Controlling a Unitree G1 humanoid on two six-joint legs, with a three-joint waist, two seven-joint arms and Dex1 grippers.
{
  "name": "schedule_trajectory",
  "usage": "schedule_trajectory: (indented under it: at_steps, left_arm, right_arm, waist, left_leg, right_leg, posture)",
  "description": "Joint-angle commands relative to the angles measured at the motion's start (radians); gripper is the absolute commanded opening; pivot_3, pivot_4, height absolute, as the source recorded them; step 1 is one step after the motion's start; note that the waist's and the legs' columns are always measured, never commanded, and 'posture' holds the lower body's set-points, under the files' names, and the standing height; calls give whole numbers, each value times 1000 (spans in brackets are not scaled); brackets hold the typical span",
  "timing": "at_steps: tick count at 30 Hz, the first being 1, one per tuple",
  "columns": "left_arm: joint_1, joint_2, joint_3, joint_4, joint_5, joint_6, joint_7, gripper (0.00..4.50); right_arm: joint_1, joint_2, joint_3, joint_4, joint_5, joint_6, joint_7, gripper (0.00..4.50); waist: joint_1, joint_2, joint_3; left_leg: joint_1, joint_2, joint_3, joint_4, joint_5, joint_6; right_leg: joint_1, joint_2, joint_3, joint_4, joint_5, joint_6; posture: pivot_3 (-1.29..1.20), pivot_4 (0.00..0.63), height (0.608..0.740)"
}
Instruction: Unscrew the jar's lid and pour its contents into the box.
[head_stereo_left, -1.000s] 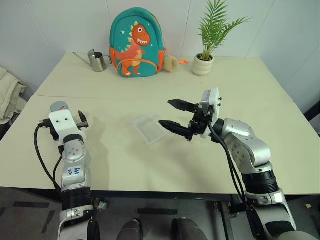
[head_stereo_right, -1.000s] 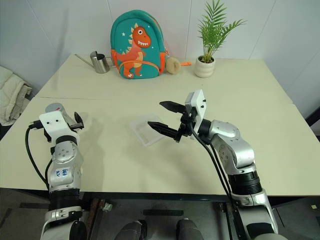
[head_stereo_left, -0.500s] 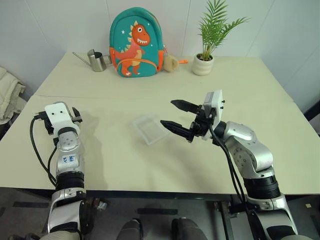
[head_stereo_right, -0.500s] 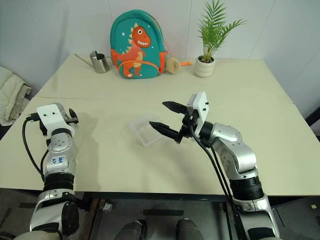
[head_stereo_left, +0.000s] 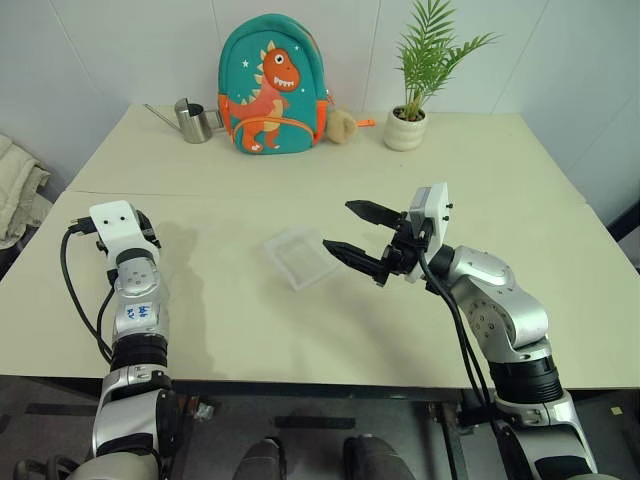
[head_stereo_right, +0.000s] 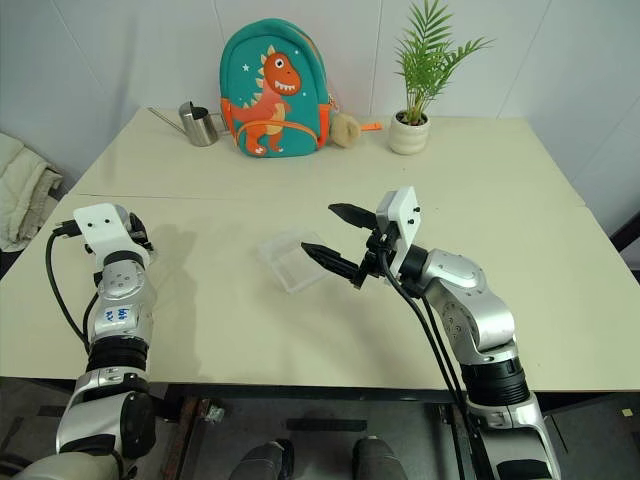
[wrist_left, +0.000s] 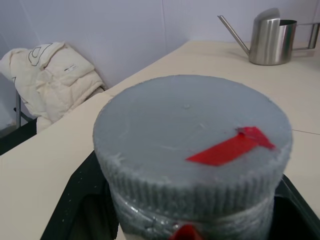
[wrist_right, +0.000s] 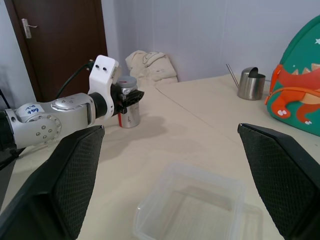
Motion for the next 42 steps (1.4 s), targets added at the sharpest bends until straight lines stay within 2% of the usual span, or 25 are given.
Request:
schedule_trajectory:
  at_steps: [1, 4, 6, 8, 10, 12, 15, 18, 20, 23, 33, 42]
  left_arm:
    - [56, 32, 2, -181, -34, 105, -74, 2362]
    - [126, 73, -9, -408, -144, 195, -270, 2362]
    - [160, 114, -18, -496, -183, 228, -373, 2362]
    - [179, 140, -13, -575, -287, 306, -497, 2362]
    - [206, 243, -40, -684, -445, 427, -755, 2362]
    - [220, 327, -71, -738, -534, 501, -937, 2362]
    - [215, 372, -112, -769, -594, 549, -1064, 2362]
    - [189, 350, -152, -782, -601, 559, -1090, 2362]
    - [173, 330, -186, -788, -590, 536, -1113, 2362]
    - [151, 295, -216, -787, -581, 512, -1129, 2362]
    - [139, 286, -262, -792, -541, 464, -1185, 2362]
    - [132, 278, -272, -814, -537, 447, -1211, 2362]
  right_arm:
    - [-21, 1, -18, -37, 6, 0, -21, 4500]
    - [-79, 5, -26, -34, 26, 73, -70, 4500]
    - [-114, 8, -26, -36, 36, 110, -88, 4500]
    - [-149, 8, -23, -42, 56, 166, -102, 4500]
    - [-242, 6, 0, -30, 90, 267, -99, 4500]
    - [-325, 14, 25, -3, 96, 304, -74, 4500]
    - [-404, 27, 61, 36, 85, 334, -42, 4500]
    - [-444, 24, 104, 60, 58, 299, 30, 4500]
    - [-467, 46, 116, 78, 64, 312, 41, 4500]
    - [-475, 80, 142, 80, 61, 324, 45, 4500]
    - [-442, 150, 182, 81, 28, 334, 14, 4500]
    - [-434, 176, 186, 119, -8, 307, 4, 4500]
  waist:
    - [0, 0, 0]
    - [-2, 0, 0]
    - [-1, 0, 0]
    - [0, 0, 0]
    - [0, 0, 0]
    - [-4, 0, 0]
    - [-6, 1, 0]
    - [-2, 1, 0]
    - [0, 1, 0]
    - [-3, 1, 0]
    - [-10, 1, 0]
    - [-11, 1, 0]
  left_leg:
    - [0, 0, 0, -1, 0, 0]
    - [-1, 1, 0, -1, 0, 0]
    - [-2, 1, 0, -1, 0, -1]
    - [-2, 1, -1, -2, 0, -1]
    - [-1, 1, -2, -5, 0, -2]
    - [-3, 1, -3, -8, 1, -3]
    - [-3, 1, -3, -16, 2, -4]
    - [-6, 2, -3, -20, 1, -6]
    - [-15, 3, -3, -17, 1, -7]
    - [-21, 3, -1, -12, 1, -6]
    - [-19, 3, 1, 1, 0, -6]
    - [-16, 2, 1, 3, 3, -4]
  right_leg:
    - [0, 0, 0, 0, 0, 0]
    - [-1, 0, 0, 0, 0, 0]
    - [-3, 0, 1, 0, 0, 0]
    - [-3, -1, 1, 0, -1, -2]
    - [-3, -3, 2, -1, -2, -4]
    - [-5, -3, 4, -2, -3, -7]
    - [-9, -5, 4, -4, -6, -11]
    - [-14, -4, -1, -4, -8, -14]
    - [-23, -2, -1, 2, -8, -14]
    - [-27, -1, -1, 5, -7, -12]
    - [-28, 1, -1, 16, -7, -11]
    - [-26, 0, -1, 19, -5, -10]
  posture:
    - [0, 150, 740]
    - [0, 150, 740]
    - [0, 150, 740]
    - [0, 150, 740]
    - [0, 150, 740]
    - [0, 150, 740]
    - [0, 150, 740]
    - [0, 150, 740]
    - [0, 150, 740]
    - [0, 150, 740]
    - [0, 150, 740]
    - [0, 150, 740]
